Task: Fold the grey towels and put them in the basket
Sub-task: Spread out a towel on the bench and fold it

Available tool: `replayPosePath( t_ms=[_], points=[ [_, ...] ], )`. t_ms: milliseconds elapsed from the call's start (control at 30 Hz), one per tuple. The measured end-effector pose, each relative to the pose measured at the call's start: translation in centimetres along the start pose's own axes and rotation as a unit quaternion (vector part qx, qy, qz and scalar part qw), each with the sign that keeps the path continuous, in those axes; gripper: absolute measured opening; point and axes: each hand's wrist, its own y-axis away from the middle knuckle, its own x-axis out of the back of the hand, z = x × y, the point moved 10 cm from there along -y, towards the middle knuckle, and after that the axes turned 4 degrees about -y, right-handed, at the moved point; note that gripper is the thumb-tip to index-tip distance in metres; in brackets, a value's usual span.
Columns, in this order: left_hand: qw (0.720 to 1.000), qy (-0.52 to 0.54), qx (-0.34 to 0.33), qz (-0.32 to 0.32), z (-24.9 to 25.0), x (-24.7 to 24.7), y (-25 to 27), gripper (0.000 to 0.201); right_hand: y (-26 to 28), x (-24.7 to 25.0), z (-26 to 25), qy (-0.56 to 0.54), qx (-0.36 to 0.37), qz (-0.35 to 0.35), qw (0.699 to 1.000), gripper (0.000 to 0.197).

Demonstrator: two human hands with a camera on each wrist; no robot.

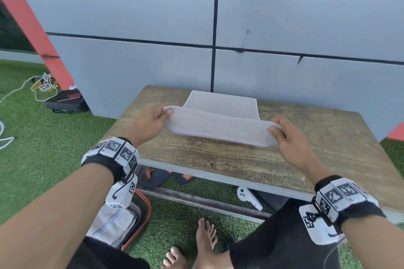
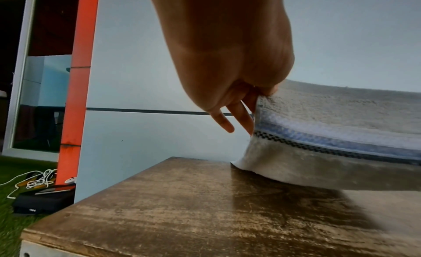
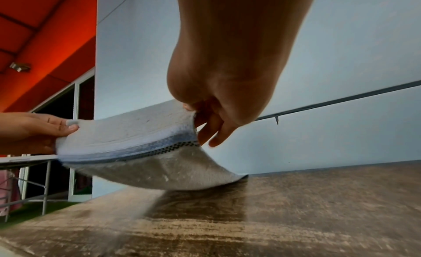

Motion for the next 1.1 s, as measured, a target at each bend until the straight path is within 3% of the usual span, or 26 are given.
replayPosePath(
  t_ms=[100,200,333,433,600,867,1100],
  points=[
    [1.000,-0.015,0.010,-0.003,0.2,0.5,1.6,0.040,0.5,-0.1,-0.4,-0.023,-0.008,-0.028,0.999,0.012],
    [0.999,-0.004,0.016,-0.046,0.5,-0.1,3.3,0.038,1.2,-0.6,-0.3,-0.059,-0.042,-0.073,0.995,0.012],
    [0.986,0.090,0.066,-0.121,-1.2,-1.9,4.3,0.033,1.9,-2.0,0.4,-0.094,-0.091,-0.141,0.981,0.016],
    [0.976,0.125,0.095,-0.148,-2.3,-3.0,4.1,0.035,1.5,-2.3,1.1,-0.104,-0.108,-0.136,0.979,0.016],
    [0.985,0.104,0.102,-0.091,-4.6,-4.4,0.5,0.042,-0.7,-2.8,2.4,-0.098,-0.141,-0.082,0.982,0.012],
    [0.992,0.021,0.117,0.050,-4.9,-4.1,-8.2,0.022,-9.4,-3.4,5.4,0.032,-0.140,-0.015,0.990,0.018],
    [0.990,-0.007,0.122,0.064,-5.7,-5.8,-16.9,0.008,-17.1,-4.5,9.9,0.108,-0.174,-0.013,0.979,0.025]
  ],
)
